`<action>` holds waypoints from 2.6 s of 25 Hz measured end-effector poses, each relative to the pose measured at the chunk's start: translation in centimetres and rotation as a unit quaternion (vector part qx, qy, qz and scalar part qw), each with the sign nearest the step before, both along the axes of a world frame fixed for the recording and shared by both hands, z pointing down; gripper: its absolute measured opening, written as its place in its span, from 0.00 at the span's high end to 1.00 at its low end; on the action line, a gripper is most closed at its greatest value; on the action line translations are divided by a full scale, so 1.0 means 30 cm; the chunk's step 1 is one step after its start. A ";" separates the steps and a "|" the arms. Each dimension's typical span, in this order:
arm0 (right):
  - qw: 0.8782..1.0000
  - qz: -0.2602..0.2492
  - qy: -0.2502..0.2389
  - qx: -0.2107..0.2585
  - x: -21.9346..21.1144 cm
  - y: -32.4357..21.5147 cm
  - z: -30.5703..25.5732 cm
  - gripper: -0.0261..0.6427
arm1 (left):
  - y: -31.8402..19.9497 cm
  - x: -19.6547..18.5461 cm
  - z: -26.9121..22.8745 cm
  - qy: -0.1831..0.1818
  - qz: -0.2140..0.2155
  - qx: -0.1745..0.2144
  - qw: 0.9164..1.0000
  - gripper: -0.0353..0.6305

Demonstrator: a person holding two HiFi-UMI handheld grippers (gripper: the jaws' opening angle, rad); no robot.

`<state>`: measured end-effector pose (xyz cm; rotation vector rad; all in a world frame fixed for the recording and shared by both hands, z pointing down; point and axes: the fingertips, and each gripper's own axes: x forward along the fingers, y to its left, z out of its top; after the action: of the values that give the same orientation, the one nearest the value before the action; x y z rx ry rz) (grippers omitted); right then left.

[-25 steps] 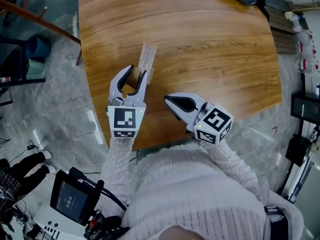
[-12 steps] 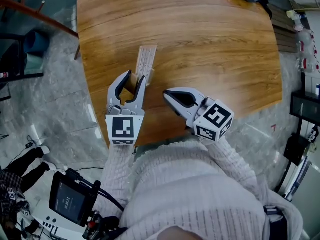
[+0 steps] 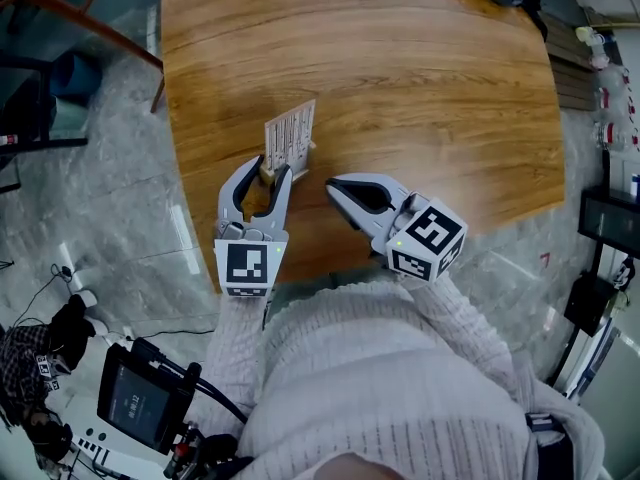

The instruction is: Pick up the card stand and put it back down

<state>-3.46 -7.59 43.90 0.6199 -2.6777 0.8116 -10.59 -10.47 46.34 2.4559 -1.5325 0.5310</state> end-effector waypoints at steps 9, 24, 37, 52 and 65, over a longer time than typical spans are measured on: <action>1.000 0.003 0.001 -0.003 0.002 0.021 0.013 0.97 | 0.046 0.005 0.094 -0.010 0.009 -0.038 0.999 0.72; 1.000 -0.021 0.017 0.010 -0.010 0.046 0.006 0.97 | 0.032 -0.016 0.122 0.003 -0.017 -0.076 0.997 0.69; 0.997 -0.040 0.025 0.055 -0.033 0.074 -0.087 0.97 | 0.162 -0.065 -0.037 0.007 -0.077 -0.068 0.995 0.74; 0.993 -0.063 0.029 0.091 -0.055 0.051 -0.127 0.97 | 0.155 0.071 -0.172 0.018 -0.028 -0.028 0.999 0.93; 0.989 -0.071 0.055 0.114 -0.041 0.067 -0.121 0.97 | 0.149 0.093 -0.172 0.022 -0.010 -0.034 0.999 0.94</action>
<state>-4.68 -5.58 40.27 0.5020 -2.6963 0.4240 -7.79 -6.01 41.18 2.3821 -1.4952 0.5131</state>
